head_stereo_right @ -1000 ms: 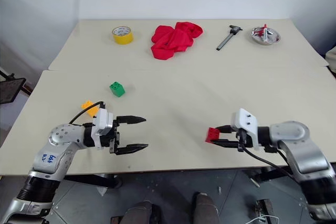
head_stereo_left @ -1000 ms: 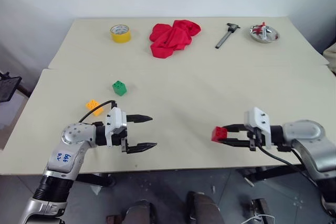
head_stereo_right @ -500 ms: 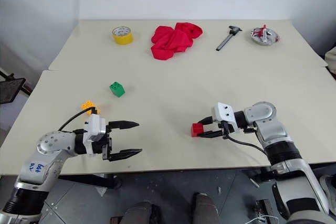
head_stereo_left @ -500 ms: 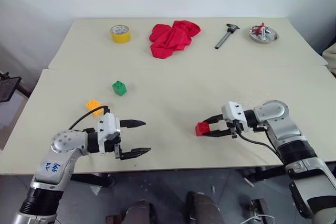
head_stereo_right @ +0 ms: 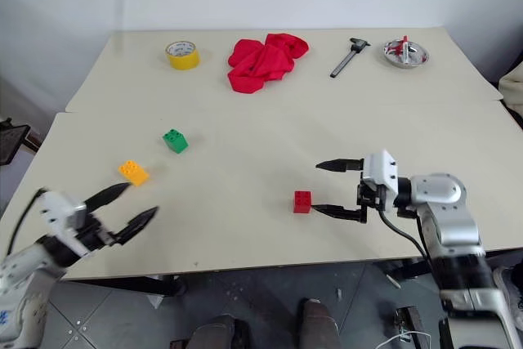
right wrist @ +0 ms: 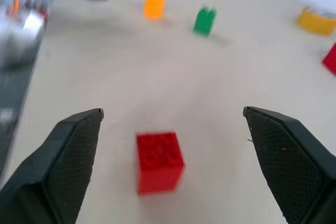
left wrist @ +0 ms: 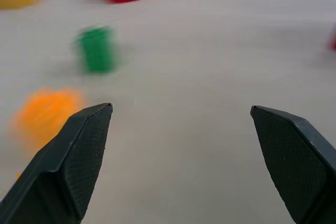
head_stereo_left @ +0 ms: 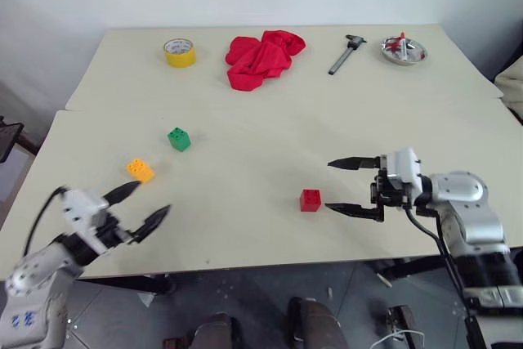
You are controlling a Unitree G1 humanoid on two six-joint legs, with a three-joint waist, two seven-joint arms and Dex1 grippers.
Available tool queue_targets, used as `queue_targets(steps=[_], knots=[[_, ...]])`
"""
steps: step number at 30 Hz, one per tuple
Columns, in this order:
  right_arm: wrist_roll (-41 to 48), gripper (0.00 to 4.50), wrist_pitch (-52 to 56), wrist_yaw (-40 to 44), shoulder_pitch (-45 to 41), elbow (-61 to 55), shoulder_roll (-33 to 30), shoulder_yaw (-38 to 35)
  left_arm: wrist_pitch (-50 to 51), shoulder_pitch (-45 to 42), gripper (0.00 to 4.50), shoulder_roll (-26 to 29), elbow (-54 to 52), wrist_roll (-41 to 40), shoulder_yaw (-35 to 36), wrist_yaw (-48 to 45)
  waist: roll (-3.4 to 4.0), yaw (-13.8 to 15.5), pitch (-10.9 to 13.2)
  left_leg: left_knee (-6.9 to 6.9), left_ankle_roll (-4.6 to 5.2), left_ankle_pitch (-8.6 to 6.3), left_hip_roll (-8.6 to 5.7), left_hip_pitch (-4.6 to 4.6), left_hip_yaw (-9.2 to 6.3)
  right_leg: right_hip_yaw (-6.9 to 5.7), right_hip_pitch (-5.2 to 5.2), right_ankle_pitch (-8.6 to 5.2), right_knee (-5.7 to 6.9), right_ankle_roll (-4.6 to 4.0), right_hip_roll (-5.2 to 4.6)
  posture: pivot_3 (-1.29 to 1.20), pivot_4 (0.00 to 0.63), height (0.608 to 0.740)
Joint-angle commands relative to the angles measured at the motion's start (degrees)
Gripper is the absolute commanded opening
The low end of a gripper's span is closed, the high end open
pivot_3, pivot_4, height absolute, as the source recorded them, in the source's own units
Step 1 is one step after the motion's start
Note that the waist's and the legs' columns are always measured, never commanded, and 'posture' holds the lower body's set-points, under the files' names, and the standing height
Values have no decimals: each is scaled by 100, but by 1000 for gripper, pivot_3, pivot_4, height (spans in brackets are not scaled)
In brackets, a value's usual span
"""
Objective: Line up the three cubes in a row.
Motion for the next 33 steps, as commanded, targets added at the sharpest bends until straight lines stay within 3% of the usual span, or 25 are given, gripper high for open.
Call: queue_targets(steps=[1, 4, 11, 17, 22, 28, 33], knots=[[271, 4488, -6, -280, 281, -251, 205, -265, -82, 183, 4500, -189, 155, -207, 479, 381, -1, 12, 0, 0, 3, -1, -1, 3, 5, 4, 4, 0, -6, -1, 0, 0, 150, 740], [138, 4488, -321, -291, 374, -108, 275, -307, -11, 66, 4500, -127, 100, -216, 314, 345, -1, 100, 0, 5, 11, 0, -8, 2, 6, 7, 8, 2, -16, -5, -10, 0, 150, 740], [270, 4488, -291, -312, 451, -218, 25, -587, 1061, -2222, 4500, 849, 469, -157, -842, 102, -6, 268, -2, 8, 22, 8, -35, -2, 2, 1, 7, 5, -2, -7, -32, 0, 150, 740], [413, 4488, 56, -600, 716, -683, -125, -799, 1730, -4915, 4500, 1115, 2435, 749, -2306, 12, -6, 265, -4, 6, 20, 8, -55, -2, 15, -33, 5, 7, 3, -3, -18, 0, 150, 740], [418, 4488, 197, -921, 920, -1172, -44, -818, 1433, -6065, 4500, 932, 4180, 1436, -3055, -327, -7, 148, -3, -9, 8, 8, -46, -5, 55, -36, 2, 7, -13, -2, 8, 0, 150, 740], [431, 4488, 299, -1223, 1160, -1559, -24, -886, 929, -6872, 4500, 721, 5642, 2006, -3360, -274, -23, 136, 5, -4, 7, 9, -46, -8, 56, -34, 3, 7, -19, -1, 9, 0, 150, 740], [417, 4500, 282, -1383, 1325, -1654, -34, -915, 687, -7151, 3338, 572, 6219, 2190, -3314, -301, -34, 141, 12, -1, 7, 9, -46, -12, 54, -36, 3, 8, -19, 1, 9, 0, 150, 740]])
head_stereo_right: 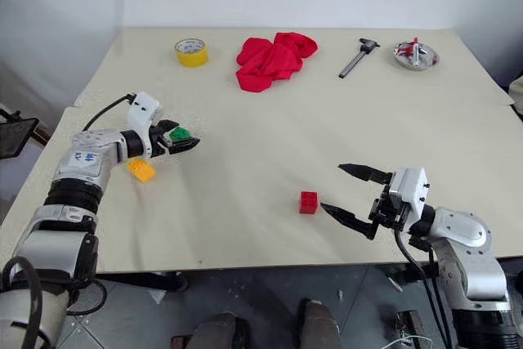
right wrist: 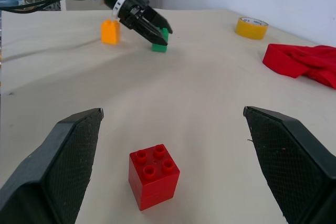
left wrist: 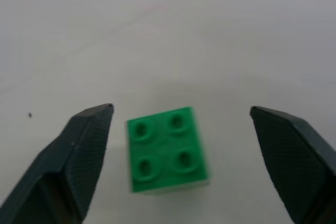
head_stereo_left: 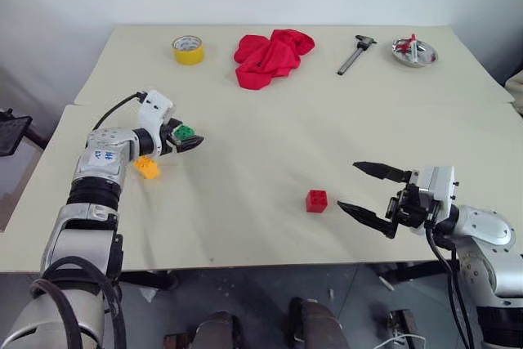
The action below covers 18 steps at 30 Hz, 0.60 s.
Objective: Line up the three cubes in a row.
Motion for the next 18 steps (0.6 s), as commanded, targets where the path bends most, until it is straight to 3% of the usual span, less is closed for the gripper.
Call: queue_targets(steps=[1, 6, 9, 14, 16, 18], knots=[[90, 4500, -24, -98, 116, -227, -25, -177, -260, -240, 3029, 4, 234, 102, 44, -127, -8, 4, 5, 2, 0, 0, 0, -1, -1, 0, 0, 0, 1, 0, 0, 0, 150, 740], [83, 4500, -35, -185, 156, -266, -5, -132, -487, -234, 1504, 10, 216, 7, 172, -488, -9, 0, 5, 2, 0, 0, 0, -1, -1, 0, 0, 0, 0, 0, 0, 0, 150, 740], [71, 4500, -59, -222, 188, -277, 14, -105, -700, -187, 1515, 66, 96, -56, 234, -772, -9, -1, 5, 2, 0, 0, 0, -1, -2, 0, 0, 0, 2, 0, 0, 0, 150, 740], [87, 4500, -48, -174, 390, -267, -113, -223, -1187, -272, 1515, 26, -754, -646, 359, -2319, -11, 22, 6, 6, 0, 0, 0, -10, -9, -6, -1, 0, 0, 0, -1, 0, 150, 740], [96, 4500, -29, -93, 450, -231, -215, -274, -1003, -209, 1515, -71, -1393, -747, 44, -2968, -11, 23, 6, 9, 0, 0, -1, -12, -12, -7, -1, 1, 0, 2, -2, 0, 150, 740], [117, 4500, 51, 74, 513, -172, -388, -264, -724, 149, 1515, -275, -2441, -661, -725, -3592, -9, 31, 5, 11, 0, 0, -2, -13, -11, -7, -1, 1, -1, 2, -1, 0, 150, 740]])
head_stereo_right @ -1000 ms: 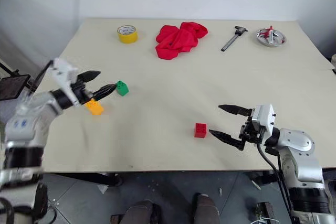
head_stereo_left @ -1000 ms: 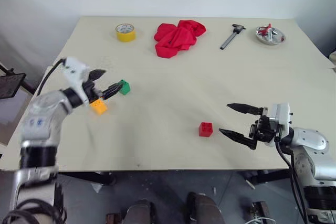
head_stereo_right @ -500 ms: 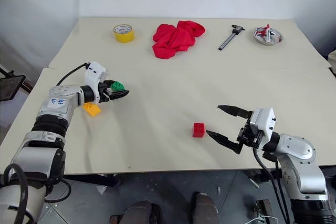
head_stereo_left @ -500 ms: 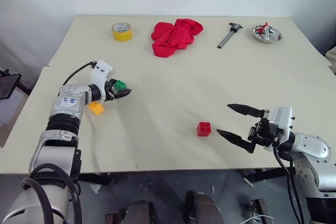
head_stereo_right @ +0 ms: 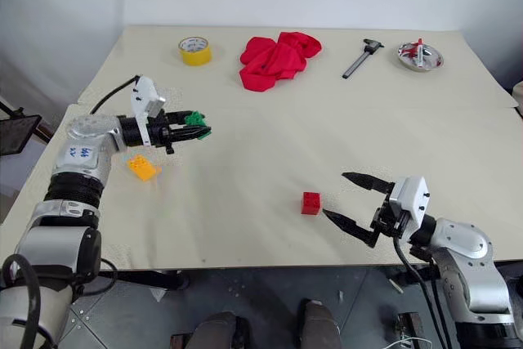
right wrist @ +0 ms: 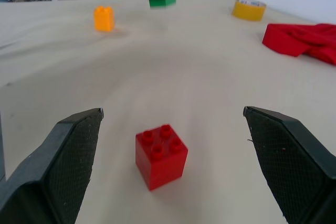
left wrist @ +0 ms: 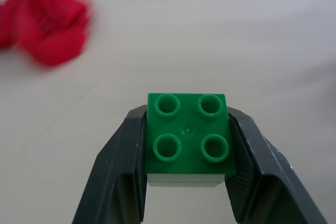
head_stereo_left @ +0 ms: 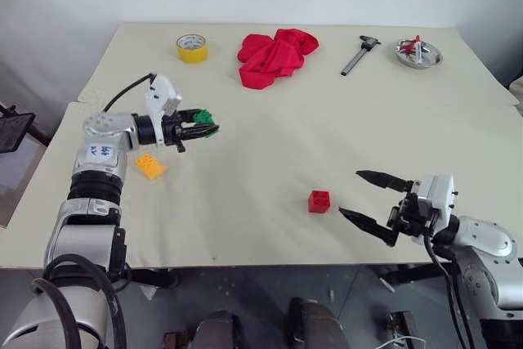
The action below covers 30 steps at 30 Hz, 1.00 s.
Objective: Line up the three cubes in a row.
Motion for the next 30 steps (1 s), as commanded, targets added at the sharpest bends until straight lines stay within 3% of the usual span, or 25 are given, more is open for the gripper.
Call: queue_targets(steps=[1, 5, 12, 21, 25, 30], knots=[[120, 4500, 85, 268, 78, -78, -300, -226, 439, 430, 1515, -341, -1698, 13, -1109, -970, 5, 26, -3, 0, 0, 0, -1, 1, -1, 1, 3, 0, -2, 0, 0, 0, 150, 740], [148, 4500, 188, 381, 150, -161, -408, -193, 361, 1031, 1515, -526, -2228, 661, -1692, -435, 4, 4, -2, 0, 0, 0, 0, 13, -2, 7, 13, 1, -4, 2, 4, 0, 150, 740], [228, 4500, 332, 453, 448, -340, -511, -312, 1032, 1548, 1515, -801, -2899, 1021, -1863, 573, 3, 75, -2, 10, 7, 6, 1, 11, -17, 27, 6, -1, 0, -4, -3, 0, 150, 740], [217, 4500, 379, 452, 494, -374, -478, -256, 1288, 1607, 1515, -876, -3171, 923, -1908, 663, 3, 133, -2, 23, 13, 4, 0, 8, -30, 31, 7, -1, 2, -3, -3, 0, 150, 740], [216, 4500, 397, 475, 431, -345, -470, -202, 1244, 1563, 2756, -926, -3107, 831, -1901, 531, 3, 134, -2, 24, 13, 4, 0, 8, -30, 30, 8, -1, 1, -3, -3, 0, 150, 740], [315, 4500, 506, 504, 245, -448, -391, -22, 1184, 1492, 4262, -968, -3296, 244, -1134, 686, 3, 130, -1, 28, 13, 4, 1, 4, -31, 29, 7, -1, 1, -3, -3, 0, 150, 740]])
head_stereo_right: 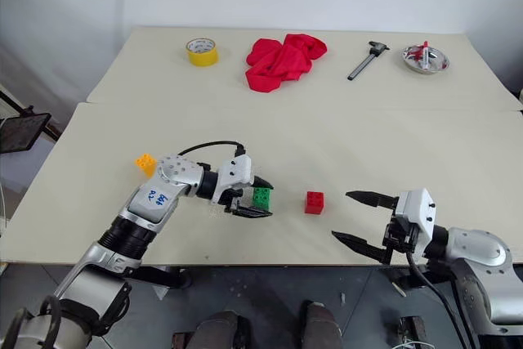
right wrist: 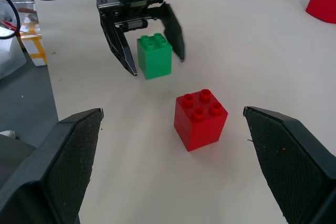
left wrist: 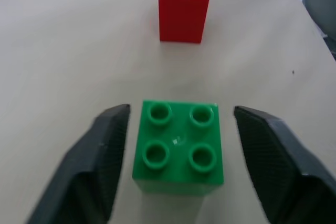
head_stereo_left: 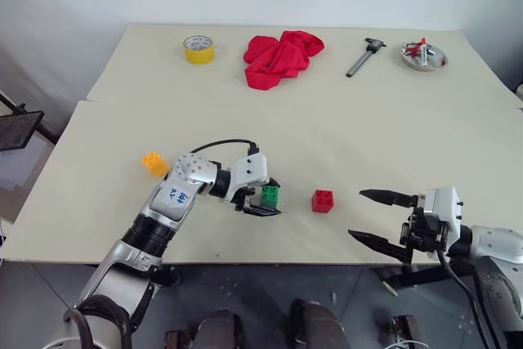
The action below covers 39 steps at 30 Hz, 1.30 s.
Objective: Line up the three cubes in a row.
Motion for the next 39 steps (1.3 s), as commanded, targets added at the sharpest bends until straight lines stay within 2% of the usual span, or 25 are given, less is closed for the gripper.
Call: queue_targets(steps=[1, 3, 6, 9, 11, 17, 20, 23, 26, 30, 34, 39], knots=[[272, 4500, 134, -4, -203, -317, 99, 84, -63, 6, 4262, 222, -492, -691, 787, -108, 0, -20, 0, 2, 0, 0, 1, 0, -4, 0, 0, 0, 2, 0, 0, 0, 150, 740], [370, 4500, 271, -51, -378, -405, 172, 199, 12, 267, 4262, 488, -750, -1072, 1268, -168, 2, -64, -1, 1, -1, 0, 6, 2, -6, -1, -5, 0, 9, -1, 2, 0, 150, 740], [455, 4500, 451, -11, -523, -548, 196, 381, -447, 710, 4262, 787, -866, -1442, 1952, -184, 4, -118, -2, -6, -5, -2, 10, 12, -10, 0, -6, 0, 24, -1, 0, 0, 150, 740], [569, 4500, 697, -250, -829, -751, 424, 641, -1092, 1702, 4392, 1134, -840, -1684, 3329, 247, 4, -171, -2, -5, -7, -3, 11, 12, -14, -2, -6, 0, 28, -1, -3, 0, 150, 740], [477, 4500, 626, -350, -953, -794, 582, 735, -1066, 2296, 4392, 1280, -986, -1734, 3897, 621, 1, -179, -1, -7, -10, -4, 17, 15, -13, -3, -7, 0, 31, -1, -2, 0, 150, 740], [226, 4500, 470, -568, -1265, -928, 943, 1068, -920, 4215, 4392, 932, -1266, -2022, 5747, 1971, -4, -133, -4, -6, 2, -11, 24, 13, -22, -8, -5, 1, 32, 1, -30, 0, 150, 740], [218, 4500, 466, -593, -1343, -966, 1035, 1159, -753, 5039, 4392, 644, -1255, -2265, 6244, 2286, -6, -170, -4, -7, 17, -20, 16, 14, -15, -15, -5, 2, 31, 3, -50, 0, 150, 740], [188, 4500, 399, -542, -1318, -943, 1010, 1154, -687, 5425, 4392, 560, -1253, -2397, 6255, 2275, -15, -103, -9, -6, 24, -25, 7, 14, -21, -40, -3, 2, 31, 4, -68, 0, 150, 740], [162, 4500, 373, -427, -1289, -832, 913, 1112, -767, 5336, 4392, 714, -1226, -2315, 5893, 2129, -17, -25, -10, -6, 30, -26, -2, 14, -18, -49, 1, 2, 24, 3, -81, 0, 150, 740], [119, 4500, 381, -154, -1167, -678, 650, 1053, -864, 4176, 4392, 1176, -709, -1981, 5048, 1986, -21, 61, -14, -6, 35, -25, -11, 14, -26, -60, 10, 2, 8, 3, -86, 0, 150, 740], [212, 4500, 464, -112, -1128, -696, 578, 1056, -1277, 3318, 4392, 1584, 205, -1439, 4145, 1520, -13, -56, -25, -7, 34, -27, -5, 17, -5, -91, 15, 5, 8, 0, -84, 0, 150, 740], [254, 4500, 530, -205, -1014, -905, 629, 1084, -1744, 2039, 4392, 1485, 1467, -1107, 3450, 1427, -11, -187, -26, -31, 27, -40, -12, 26, 33, -155, 1, 7, 12, 4, -79, 0, 150, 740]])
